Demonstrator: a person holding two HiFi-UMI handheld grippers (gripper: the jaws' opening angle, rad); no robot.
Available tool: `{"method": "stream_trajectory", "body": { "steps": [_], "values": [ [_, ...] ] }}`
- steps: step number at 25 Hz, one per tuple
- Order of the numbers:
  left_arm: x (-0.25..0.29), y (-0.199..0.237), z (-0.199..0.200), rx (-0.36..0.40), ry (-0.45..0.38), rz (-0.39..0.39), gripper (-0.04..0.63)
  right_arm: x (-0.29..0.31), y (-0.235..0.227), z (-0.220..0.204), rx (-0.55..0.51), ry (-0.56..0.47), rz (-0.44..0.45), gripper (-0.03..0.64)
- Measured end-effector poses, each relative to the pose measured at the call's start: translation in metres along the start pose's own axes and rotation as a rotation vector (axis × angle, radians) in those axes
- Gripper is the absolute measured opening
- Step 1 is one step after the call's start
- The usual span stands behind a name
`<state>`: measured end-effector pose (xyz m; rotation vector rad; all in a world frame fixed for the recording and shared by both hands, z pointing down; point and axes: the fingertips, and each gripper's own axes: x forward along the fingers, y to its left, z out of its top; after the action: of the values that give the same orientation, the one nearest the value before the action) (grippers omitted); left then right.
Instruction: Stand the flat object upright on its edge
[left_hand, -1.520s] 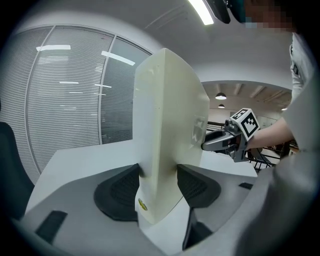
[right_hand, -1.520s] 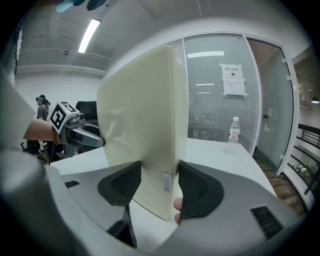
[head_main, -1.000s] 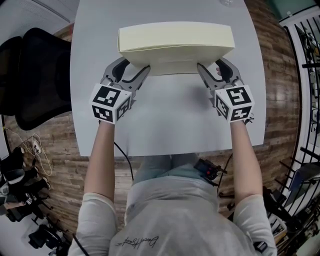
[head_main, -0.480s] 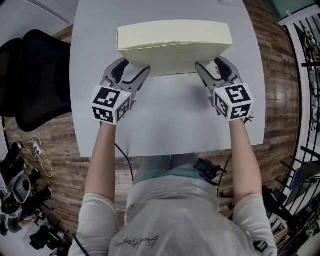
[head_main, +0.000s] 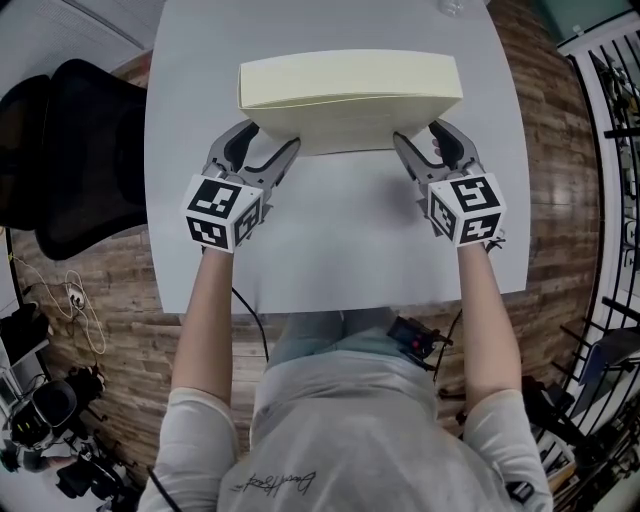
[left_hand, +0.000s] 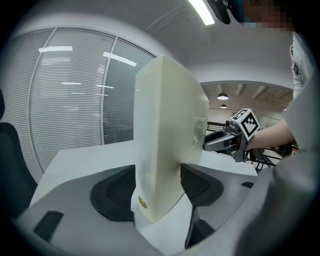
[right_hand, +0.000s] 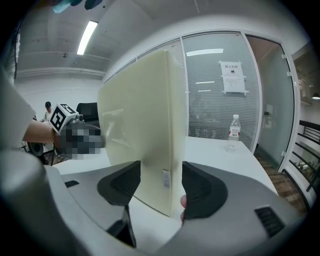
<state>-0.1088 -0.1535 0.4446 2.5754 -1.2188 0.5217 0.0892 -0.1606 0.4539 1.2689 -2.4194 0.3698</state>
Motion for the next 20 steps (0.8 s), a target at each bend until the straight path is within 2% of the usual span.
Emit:
{"method": "stream_trajectory", "body": {
  "steps": [10, 16, 20],
  "values": [
    [-0.013, -0.007, -0.004, -0.001, 0.011, 0.015, 0.295, -0.017, 0.002, -0.005, 0.010, -0.003, -0.001, 0.256],
    [-0.022, -0.015, -0.006, -0.067, -0.011, -0.001, 0.293, -0.030, 0.009, -0.002, 0.015, -0.029, -0.016, 0.253],
    [-0.032, -0.027, 0.000, -0.085, -0.027, -0.006, 0.268, -0.042, 0.024, 0.001, -0.006, -0.036, -0.003, 0.218]
  ]
}}
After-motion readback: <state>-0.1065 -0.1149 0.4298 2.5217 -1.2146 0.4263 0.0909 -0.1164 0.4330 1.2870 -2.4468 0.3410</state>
